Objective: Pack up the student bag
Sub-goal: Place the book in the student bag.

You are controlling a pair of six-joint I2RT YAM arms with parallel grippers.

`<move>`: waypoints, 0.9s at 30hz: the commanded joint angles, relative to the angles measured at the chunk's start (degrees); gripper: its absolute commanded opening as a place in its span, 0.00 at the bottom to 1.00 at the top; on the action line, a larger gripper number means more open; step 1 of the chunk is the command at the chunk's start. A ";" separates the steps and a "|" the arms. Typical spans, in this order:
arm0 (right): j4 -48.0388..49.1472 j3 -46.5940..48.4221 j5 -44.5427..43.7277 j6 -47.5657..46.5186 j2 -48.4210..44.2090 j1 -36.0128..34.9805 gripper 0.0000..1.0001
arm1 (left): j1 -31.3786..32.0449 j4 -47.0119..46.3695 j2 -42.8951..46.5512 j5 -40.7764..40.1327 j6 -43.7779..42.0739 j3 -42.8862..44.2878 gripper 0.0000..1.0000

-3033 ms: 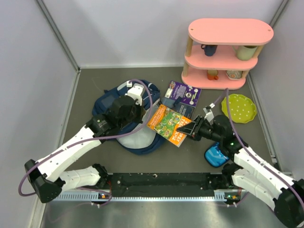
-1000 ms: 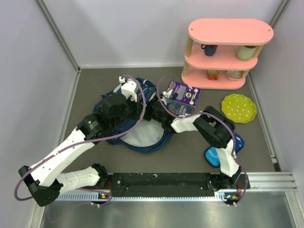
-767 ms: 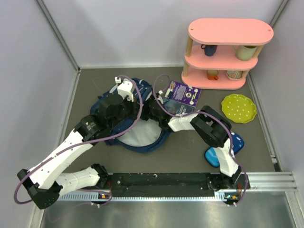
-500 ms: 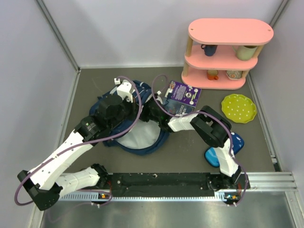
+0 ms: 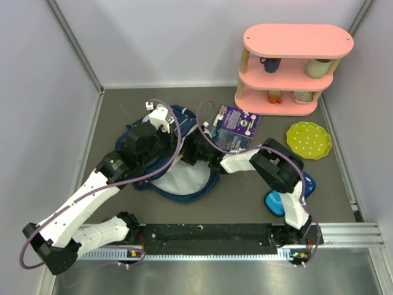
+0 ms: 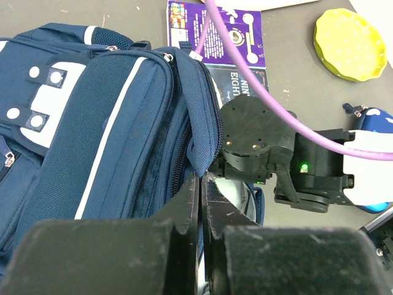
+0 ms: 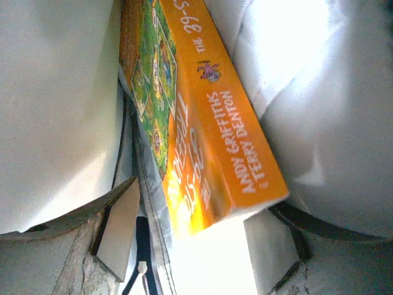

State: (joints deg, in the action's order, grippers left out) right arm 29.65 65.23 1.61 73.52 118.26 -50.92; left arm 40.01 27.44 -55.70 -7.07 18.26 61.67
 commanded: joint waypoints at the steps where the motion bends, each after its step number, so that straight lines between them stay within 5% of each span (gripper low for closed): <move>1: -1.00 -3.52 -1.34 -0.22 -5.75 -0.68 0.66 | -0.99 -8.46 3.05 -0.58 0.55 1.00 0.00; 6: -2.41 -5.38 -1.34 0.05 -8.48 -0.76 0.64 | -1.07 -8.46 3.06 -0.14 0.55 0.56 0.00; 10: -2.75 -4.24 -0.38 0.14 -7.69 -0.85 0.15 | -1.25 -8.72 3.14 0.57 0.72 0.29 0.00; 15: -3.55 0.58 0.15 -0.83 -5.67 -0.76 0.03 | -1.16 -8.55 3.15 1.45 0.46 0.29 0.00; 23: -4.34 5.96 2.35 -0.83 -1.71 -0.85 0.12 | -1.42 -7.76 2.97 1.62 0.72 -0.58 0.00; 27: -4.16 1.67 1.30 -1.53 -3.99 -0.85 0.34 | -1.43 -6.44 3.58 -0.57 0.55 -1.46 0.00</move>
State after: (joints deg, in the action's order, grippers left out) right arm 22.41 67.94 2.87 73.47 116.44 -50.96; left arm 38.68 27.09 -54.98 -5.93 18.33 60.18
